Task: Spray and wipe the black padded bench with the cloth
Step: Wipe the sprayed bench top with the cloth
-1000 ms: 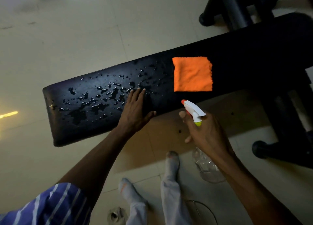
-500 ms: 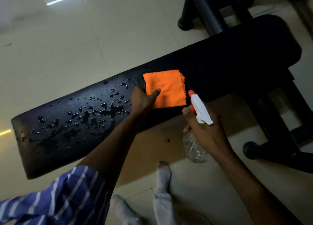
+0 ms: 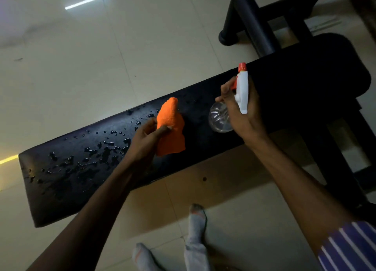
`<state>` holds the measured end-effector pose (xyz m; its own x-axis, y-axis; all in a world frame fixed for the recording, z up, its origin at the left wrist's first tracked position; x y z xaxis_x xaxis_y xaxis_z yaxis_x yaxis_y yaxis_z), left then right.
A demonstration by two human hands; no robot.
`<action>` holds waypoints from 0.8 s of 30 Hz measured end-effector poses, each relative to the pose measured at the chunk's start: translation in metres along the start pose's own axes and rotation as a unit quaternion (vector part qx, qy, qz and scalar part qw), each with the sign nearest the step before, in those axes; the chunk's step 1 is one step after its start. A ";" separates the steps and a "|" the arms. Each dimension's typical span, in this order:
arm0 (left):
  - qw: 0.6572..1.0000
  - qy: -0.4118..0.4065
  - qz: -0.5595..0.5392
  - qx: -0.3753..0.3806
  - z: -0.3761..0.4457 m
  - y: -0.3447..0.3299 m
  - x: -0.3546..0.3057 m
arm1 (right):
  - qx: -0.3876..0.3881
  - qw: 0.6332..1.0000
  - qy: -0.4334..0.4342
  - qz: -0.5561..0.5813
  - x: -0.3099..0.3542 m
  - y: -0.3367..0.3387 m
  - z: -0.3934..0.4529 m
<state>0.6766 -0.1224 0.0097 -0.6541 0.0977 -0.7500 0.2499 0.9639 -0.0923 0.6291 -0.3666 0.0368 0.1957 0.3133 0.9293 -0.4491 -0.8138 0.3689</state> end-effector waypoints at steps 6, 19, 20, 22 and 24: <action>0.997 0.015 -0.067 0.018 -0.015 0.034 0.005 | 0.011 0.999 -0.019 -0.033 -0.014 -0.022 0.010; 0.983 0.037 -0.170 0.050 -0.057 0.036 0.002 | -0.082 0.943 -0.322 -0.015 -0.045 -0.027 -0.102; 0.981 0.043 -0.180 0.061 -0.062 0.038 0.002 | -0.024 0.924 -0.377 0.058 -0.043 -0.040 -0.113; 0.977 0.054 -0.191 0.081 -0.070 0.043 0.002 | 0.146 0.848 -0.459 0.221 -0.026 -0.067 -0.130; 0.979 0.070 -0.177 0.075 -0.075 0.052 0.004 | 0.232 0.771 -0.468 0.365 -0.008 -0.085 -0.140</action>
<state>0.6331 -0.0534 0.0508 -0.8072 -0.1930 -0.5578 0.0855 0.8969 -0.4339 0.5438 -0.2313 0.0005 0.6787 -0.6246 0.3864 -0.4198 -0.7616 -0.4937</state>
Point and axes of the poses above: each hand's wrist, its own z-axis towards the middle knuckle, its own y-axis out of the back of the hand, x = y × z, the point moved 2 cm from there along z, towards the middle knuckle, and after that the axes turned 7 degrees about -z, right-handed, at the moved point
